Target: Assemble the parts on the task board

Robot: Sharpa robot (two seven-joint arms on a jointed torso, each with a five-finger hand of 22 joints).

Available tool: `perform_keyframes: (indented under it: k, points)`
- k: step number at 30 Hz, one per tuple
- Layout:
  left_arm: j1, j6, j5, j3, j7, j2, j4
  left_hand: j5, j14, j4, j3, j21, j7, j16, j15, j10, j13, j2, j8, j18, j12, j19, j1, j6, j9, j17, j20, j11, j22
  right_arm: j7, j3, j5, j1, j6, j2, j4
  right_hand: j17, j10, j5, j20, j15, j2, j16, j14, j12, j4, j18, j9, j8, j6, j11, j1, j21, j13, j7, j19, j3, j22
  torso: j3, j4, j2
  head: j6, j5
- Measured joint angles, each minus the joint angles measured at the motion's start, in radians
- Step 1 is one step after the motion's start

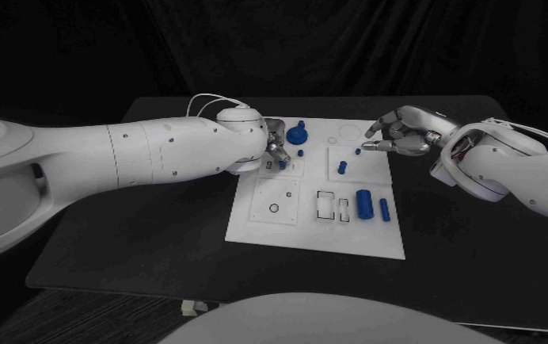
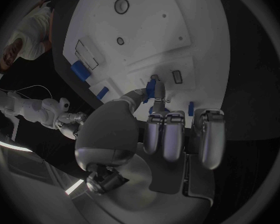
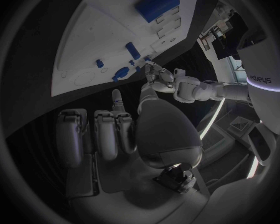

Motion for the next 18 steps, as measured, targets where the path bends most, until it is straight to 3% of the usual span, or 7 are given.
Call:
perform_keyframes:
  k: [18]
  points:
    - [0.0,0.0,0.0,0.0,-0.001,-0.011,0.004,-0.001,0.0,0.0,0.0,0.0,-0.002,0.0,0.0,0.001,0.0,-0.001,0.0,0.0,0.0,0.0,-0.001,-0.002,0.0,0.0,0.0,0.001,0.0,0.0,0.0,0.0,-0.001,0.0,0.0,-0.001,0.0,0.0,0.0,0.0,0.0,0.0,0.0,0.0,0.0,0.0,0.0,0.0,0.0,0.0,0.0,0.0,0.0,0.0,0.0,0.0,0.0,0.0,-0.0006,0.0002,0.0,0.0,0.005]
